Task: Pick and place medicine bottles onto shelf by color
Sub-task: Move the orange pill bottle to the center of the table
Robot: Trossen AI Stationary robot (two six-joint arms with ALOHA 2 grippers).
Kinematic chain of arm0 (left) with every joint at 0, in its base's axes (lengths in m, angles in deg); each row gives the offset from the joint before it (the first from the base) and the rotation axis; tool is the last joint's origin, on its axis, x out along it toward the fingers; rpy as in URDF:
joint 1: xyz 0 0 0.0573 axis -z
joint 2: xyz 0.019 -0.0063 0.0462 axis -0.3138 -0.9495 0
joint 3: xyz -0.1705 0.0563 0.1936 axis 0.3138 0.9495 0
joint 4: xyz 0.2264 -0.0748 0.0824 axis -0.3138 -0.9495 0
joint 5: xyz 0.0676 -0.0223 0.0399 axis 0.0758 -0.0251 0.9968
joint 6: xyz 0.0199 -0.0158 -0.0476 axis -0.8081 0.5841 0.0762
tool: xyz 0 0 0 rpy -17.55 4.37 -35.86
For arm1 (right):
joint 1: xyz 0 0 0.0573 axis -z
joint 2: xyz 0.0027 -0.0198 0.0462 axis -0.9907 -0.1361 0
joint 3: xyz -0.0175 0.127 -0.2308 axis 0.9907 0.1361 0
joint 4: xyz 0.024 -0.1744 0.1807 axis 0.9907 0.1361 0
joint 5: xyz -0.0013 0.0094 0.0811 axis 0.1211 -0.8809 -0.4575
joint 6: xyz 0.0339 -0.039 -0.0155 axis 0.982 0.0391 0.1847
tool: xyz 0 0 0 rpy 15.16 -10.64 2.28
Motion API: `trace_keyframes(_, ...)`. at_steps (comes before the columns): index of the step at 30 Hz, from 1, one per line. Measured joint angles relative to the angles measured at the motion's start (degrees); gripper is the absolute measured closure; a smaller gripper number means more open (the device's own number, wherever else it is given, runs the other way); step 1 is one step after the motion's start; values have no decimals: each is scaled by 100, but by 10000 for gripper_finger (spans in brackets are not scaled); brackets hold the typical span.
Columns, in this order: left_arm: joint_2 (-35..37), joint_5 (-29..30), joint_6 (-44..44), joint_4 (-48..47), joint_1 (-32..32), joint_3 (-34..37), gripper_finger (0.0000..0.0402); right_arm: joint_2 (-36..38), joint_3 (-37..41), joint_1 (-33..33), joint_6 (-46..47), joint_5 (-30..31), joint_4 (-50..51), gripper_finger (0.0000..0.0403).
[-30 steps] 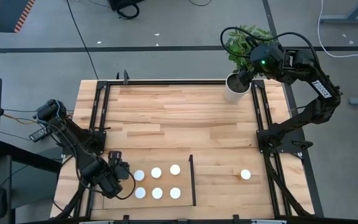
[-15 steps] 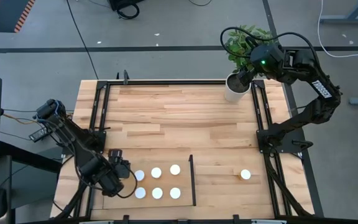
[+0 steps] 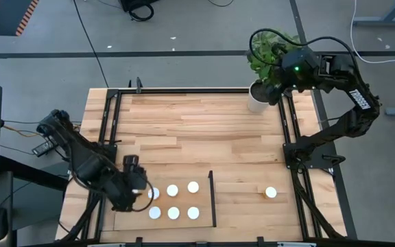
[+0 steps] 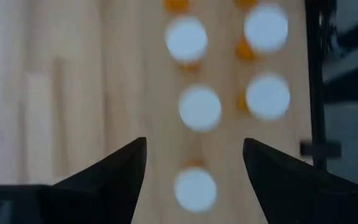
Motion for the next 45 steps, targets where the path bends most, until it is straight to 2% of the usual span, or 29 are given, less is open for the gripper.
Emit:
trace_keyframes(3,0,312,-261,60,-379,-325,130,-37,3,-89,162,-524,1,70)
trace_keyframes(8,0,434,-921,724,-1192,-500,130,-56,212,-486,142,-570,2,70)
trace_keyframes(16,-368,423,-2400,2720,-2254,-502,130,130,1032,-942,-29,-905,2,70)
trace_keyframes(21,-796,418,-3058,4227,-2644,-502,130,455,1098,-990,226,-929,5,70)
trace_keyframes(24,-969,410,-3081,4872,-2838,-502,130,673,1142,-1017,606,-1444,-15,70)
trace_keyframes(27,-992,413,-3125,4956,-3041,-502,130,863,1478,-1325,1190,-1867,-1,72)
trace_keyframes(35,-831,421,-3083,4998,-3466,-500,130,794,2956,-2638,2864,-2102,5,93)
trace_keyframes(39,-796,417,-3083,5036,-3497,-498,130,753,3606,-3165,3841,-2507,-31,93)
trace_keyframes(45,-774,416,-3080,5032,-3499,-498,130,746,4454,-4220,4508,-2814,-995,75)
